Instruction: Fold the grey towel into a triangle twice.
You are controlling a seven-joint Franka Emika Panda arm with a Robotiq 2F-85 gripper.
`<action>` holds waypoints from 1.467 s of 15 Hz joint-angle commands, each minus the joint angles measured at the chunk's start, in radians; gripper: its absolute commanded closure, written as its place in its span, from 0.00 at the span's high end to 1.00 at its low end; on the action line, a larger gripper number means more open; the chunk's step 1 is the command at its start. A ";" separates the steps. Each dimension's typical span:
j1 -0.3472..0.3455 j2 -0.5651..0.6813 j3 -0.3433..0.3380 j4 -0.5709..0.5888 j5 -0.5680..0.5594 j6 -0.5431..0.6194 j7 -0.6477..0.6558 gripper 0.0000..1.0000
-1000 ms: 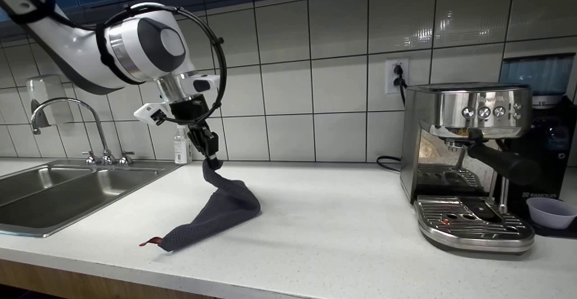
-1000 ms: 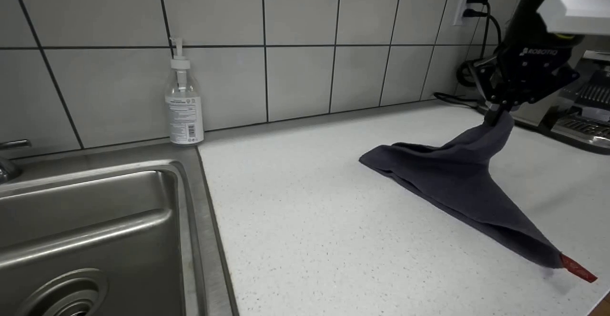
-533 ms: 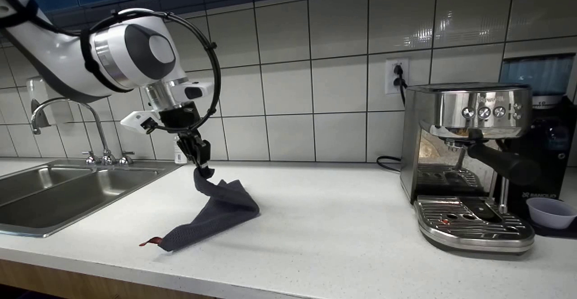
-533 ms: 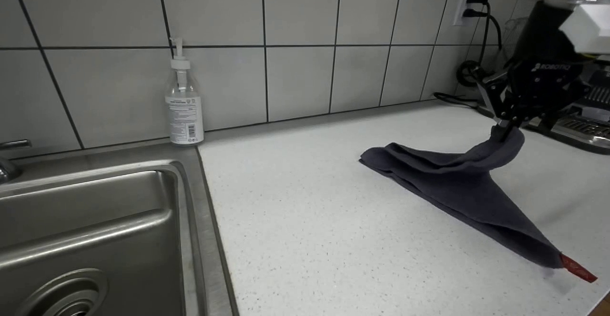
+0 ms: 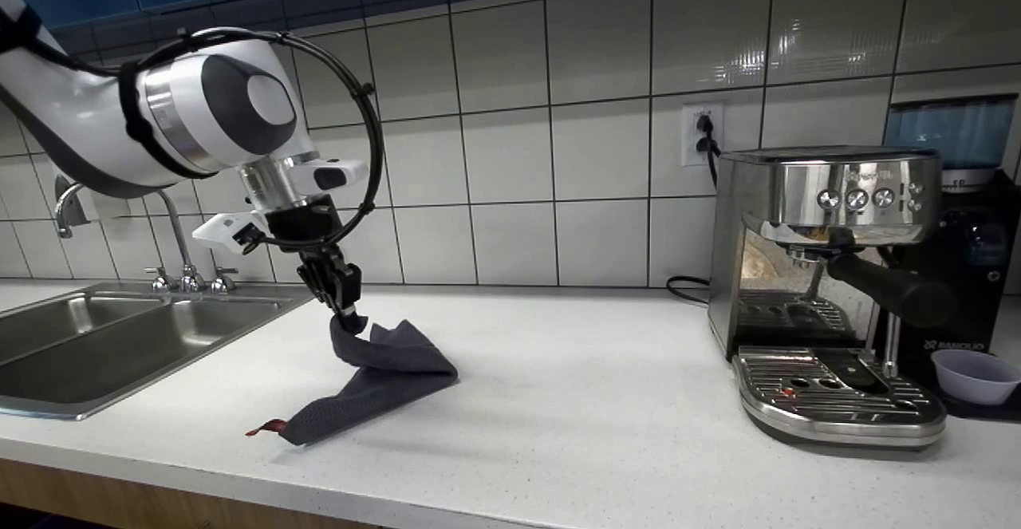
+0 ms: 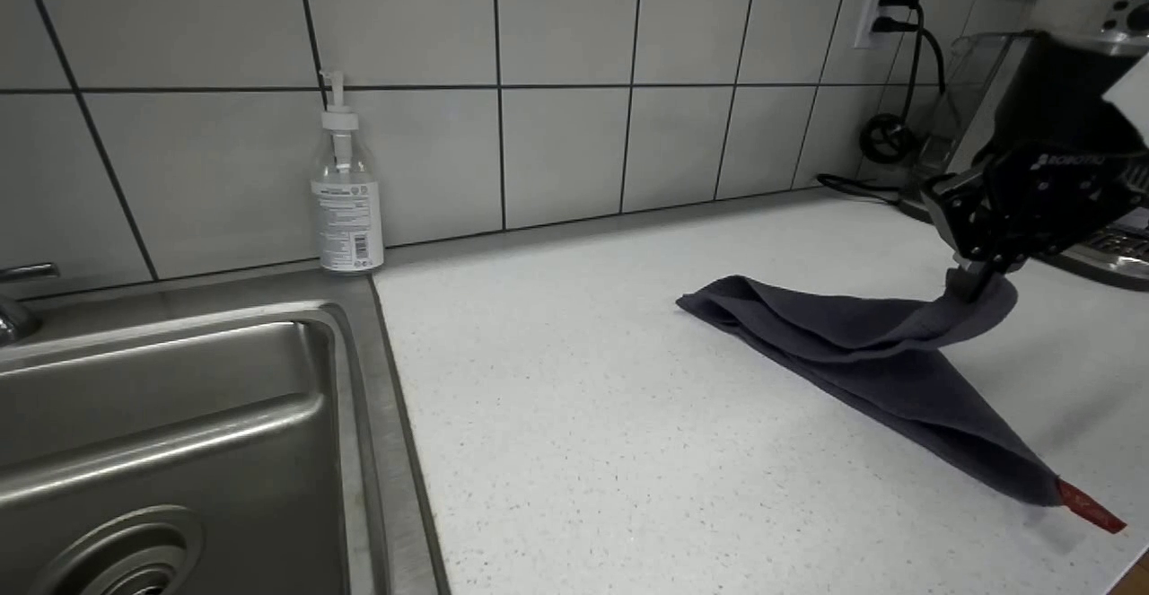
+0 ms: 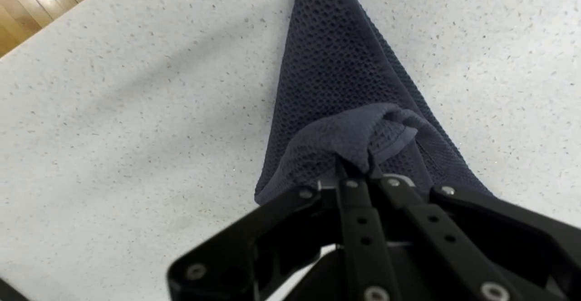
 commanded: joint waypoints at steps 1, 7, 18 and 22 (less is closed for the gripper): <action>-0.040 -0.071 0.034 -0.067 -0.028 0.023 -0.035 0.01; -0.056 -0.096 0.047 -0.086 -0.027 0.014 -0.052 0.47; -0.071 -0.087 0.050 -0.070 0.000 -0.008 -0.065 1.00; -0.053 -0.083 0.034 -0.064 0.034 -0.038 -0.175 1.00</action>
